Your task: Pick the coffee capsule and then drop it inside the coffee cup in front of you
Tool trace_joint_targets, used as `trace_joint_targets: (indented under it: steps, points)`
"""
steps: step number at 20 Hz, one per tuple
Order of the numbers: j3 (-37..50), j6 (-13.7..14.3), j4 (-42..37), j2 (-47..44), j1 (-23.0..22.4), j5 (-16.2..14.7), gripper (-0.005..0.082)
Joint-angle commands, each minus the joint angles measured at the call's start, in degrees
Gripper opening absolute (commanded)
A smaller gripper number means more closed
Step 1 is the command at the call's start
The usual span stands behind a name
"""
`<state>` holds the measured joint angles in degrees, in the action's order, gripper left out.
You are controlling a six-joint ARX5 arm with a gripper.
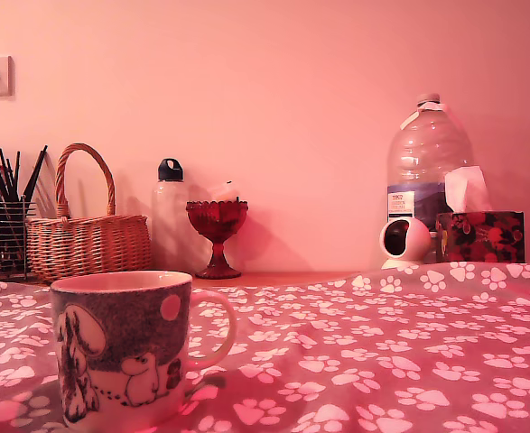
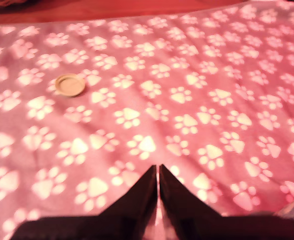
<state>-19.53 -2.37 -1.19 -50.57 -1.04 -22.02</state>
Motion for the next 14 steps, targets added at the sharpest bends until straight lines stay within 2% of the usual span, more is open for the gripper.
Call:
trace_joint_targets:
  steps: [1,7,14]
  points:
    - [2.7,-1.0,-0.5,3.8,1.3,-0.5,-0.0019]
    - [8.7,-4.0,0.1,17.0,2.9,-0.3,-0.0019]
    - [12.7,-6.9,9.2,34.9,2.9,4.5,-0.0019]
